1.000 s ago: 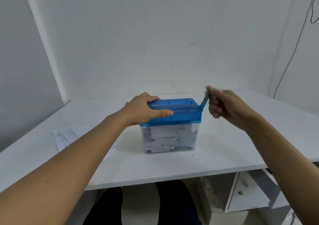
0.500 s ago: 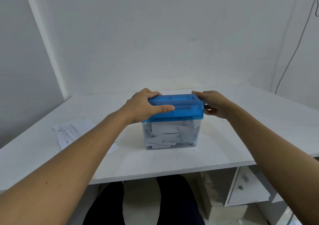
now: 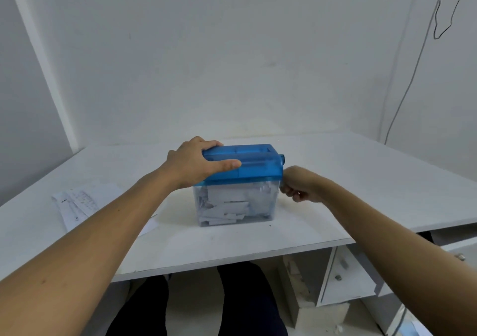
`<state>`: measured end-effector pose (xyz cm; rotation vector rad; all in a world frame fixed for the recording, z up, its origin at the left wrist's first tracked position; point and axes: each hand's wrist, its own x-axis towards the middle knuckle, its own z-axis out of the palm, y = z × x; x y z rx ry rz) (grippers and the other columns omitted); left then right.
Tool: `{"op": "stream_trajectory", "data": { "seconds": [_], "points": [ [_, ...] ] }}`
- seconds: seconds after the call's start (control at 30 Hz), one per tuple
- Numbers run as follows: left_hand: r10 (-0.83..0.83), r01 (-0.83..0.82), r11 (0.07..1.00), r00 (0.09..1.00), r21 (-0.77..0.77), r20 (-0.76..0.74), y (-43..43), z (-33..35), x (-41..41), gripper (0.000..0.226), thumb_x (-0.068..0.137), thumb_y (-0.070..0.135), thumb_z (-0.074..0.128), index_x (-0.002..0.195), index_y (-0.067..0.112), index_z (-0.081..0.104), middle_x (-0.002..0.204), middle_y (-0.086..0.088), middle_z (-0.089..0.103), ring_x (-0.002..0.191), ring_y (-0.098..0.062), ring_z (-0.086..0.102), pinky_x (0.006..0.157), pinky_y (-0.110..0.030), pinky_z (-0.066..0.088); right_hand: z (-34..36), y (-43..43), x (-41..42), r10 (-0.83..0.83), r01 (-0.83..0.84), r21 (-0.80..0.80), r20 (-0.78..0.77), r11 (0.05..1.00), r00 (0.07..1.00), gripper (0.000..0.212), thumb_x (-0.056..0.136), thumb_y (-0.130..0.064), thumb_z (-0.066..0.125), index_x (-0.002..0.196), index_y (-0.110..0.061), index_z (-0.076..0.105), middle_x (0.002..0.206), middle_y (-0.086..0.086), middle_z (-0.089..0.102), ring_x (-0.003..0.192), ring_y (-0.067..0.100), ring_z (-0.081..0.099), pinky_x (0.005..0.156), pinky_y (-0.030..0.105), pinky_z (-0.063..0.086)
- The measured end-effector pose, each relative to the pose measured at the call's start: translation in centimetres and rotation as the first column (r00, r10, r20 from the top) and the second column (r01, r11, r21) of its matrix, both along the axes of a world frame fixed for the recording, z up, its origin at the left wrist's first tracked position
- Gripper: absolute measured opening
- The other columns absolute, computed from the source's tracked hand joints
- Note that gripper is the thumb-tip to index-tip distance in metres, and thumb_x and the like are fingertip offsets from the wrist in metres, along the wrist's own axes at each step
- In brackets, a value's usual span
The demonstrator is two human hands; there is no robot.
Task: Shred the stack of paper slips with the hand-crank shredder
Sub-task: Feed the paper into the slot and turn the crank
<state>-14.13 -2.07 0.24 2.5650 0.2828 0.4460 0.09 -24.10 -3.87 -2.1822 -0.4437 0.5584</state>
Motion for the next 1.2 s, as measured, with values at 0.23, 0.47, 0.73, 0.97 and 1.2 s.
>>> {"op": "stream_trajectory", "data": {
  "seconds": [0.23, 0.47, 0.73, 0.97, 1.2],
  "points": [
    [-0.014, 0.022, 0.998, 0.989, 0.054, -0.144, 0.2, 1.4, -0.1, 0.106, 0.043, 0.105, 0.049, 0.131, 0.046, 0.055, 0.12, 0.02, 0.053, 0.115, -0.016, 0.05, 0.109, -0.048, 0.037, 0.5, -2.8, -2.3, 0.099, -0.088, -0.117, 0.098, 0.989, 0.99, 0.038, 0.106, -0.027, 0.039, 0.081, -0.007, 0.061, 0.06, 0.001, 0.053, 0.049, 0.009, 0.041, 0.05, 0.02, 0.039],
    [0.015, 0.007, 0.994, 0.98, 0.106, -0.198, -0.3, 2.0, -0.3, 0.108, 0.043, 0.105, 0.045, 0.134, 0.047, 0.053, 0.125, 0.016, 0.053, 0.119, -0.018, 0.048, 0.105, -0.043, 0.03, 4.2, -5.6, -5.4, 0.119, -0.127, 0.397, 0.047, 0.909, 0.992, 0.041, 0.104, -0.038, 0.044, 0.069, -0.016, 0.051, 0.057, 0.001, 0.043, 0.047, 0.014, 0.038, 0.049, 0.027, 0.035],
    [-0.056, 0.05, 0.998, 0.986, -0.043, -0.157, -0.2, 1.2, -0.2, 0.103, 0.036, 0.106, 0.054, 0.12, 0.047, 0.058, 0.124, 0.017, 0.053, 0.115, -0.018, 0.055, 0.107, -0.048, 0.043, 6.8, -1.1, -0.7, -0.087, 0.047, 0.382, 0.086, 0.923, 0.992, 0.046, 0.086, -0.06, 0.067, 0.094, -0.015, 0.061, 0.082, -0.001, 0.06, 0.068, 0.014, 0.055, 0.062, 0.027, 0.048],
    [-0.043, 0.039, 0.999, 0.987, -0.03, -0.157, -0.4, 1.5, -0.5, 0.115, 0.042, 0.104, 0.051, 0.139, 0.042, 0.05, 0.131, 0.016, 0.047, 0.122, -0.017, 0.05, 0.11, -0.045, 0.041, 10.1, -0.4, 0.3, -0.082, 0.005, 0.214, 0.352, 0.977, 0.932, 0.037, 0.09, -0.041, 0.072, 0.109, -0.009, 0.063, 0.099, -0.001, 0.07, 0.094, 0.013, 0.066, 0.075, 0.028, 0.053],
    [-0.042, 0.026, 0.996, 0.983, -0.09, -0.181, -0.6, 3.3, -1.4, 0.105, 0.066, 0.09, 0.041, 0.155, 0.035, 0.033, 0.162, 0.007, 0.029, 0.146, -0.02, 0.033, 0.118, -0.042, 0.028, 12.2, 4.3, -3.5, -0.021, -0.156, 0.224, 0.63, 0.962, 0.776, 0.022, 0.091, -0.035, 0.069, 0.102, -0.017, 0.065, 0.098, -0.003, 0.067, 0.089, 0.01, 0.061, 0.074, 0.025, 0.05]
  ]
}}
